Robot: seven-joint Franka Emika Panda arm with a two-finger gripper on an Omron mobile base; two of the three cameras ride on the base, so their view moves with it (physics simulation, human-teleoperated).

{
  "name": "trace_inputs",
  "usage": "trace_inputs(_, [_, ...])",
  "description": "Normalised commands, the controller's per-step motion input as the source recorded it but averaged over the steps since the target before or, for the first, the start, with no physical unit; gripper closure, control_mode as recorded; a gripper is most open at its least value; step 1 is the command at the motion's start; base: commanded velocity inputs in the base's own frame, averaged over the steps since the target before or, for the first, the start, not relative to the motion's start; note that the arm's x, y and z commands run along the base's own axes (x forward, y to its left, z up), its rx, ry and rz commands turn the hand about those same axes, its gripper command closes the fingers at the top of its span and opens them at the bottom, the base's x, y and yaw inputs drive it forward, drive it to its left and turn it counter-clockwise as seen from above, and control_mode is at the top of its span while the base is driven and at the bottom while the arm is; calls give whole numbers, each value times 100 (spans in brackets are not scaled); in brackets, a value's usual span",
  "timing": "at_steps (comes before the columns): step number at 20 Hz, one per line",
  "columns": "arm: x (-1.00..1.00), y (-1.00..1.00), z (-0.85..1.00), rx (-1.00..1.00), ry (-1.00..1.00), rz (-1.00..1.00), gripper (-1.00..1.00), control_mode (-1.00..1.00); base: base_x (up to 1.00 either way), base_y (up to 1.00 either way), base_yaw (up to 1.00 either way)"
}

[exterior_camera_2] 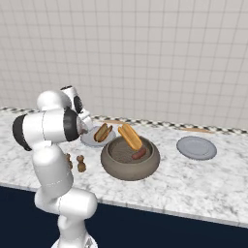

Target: Place one bun and one sausage from the bowl on each plate.

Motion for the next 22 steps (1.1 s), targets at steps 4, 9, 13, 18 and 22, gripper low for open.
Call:
trace_inputs(4, [40,0,-63,-12,-4,0,100,-100,0,0,0])
trace_inputs(9, [17,-4,-16,-3,-1,0,-100,-100,0,0,0])
trace_inputs(13, [17,-48,3,0,-18,0,-100,-100,0,0,0])
trace_inputs(18, [12,-33,54,0,-29,2,-100,-100,0,0,0])
trace_inputs(22, [-42,-28,100,-1,-25,2,-100,-100,0,0,0])
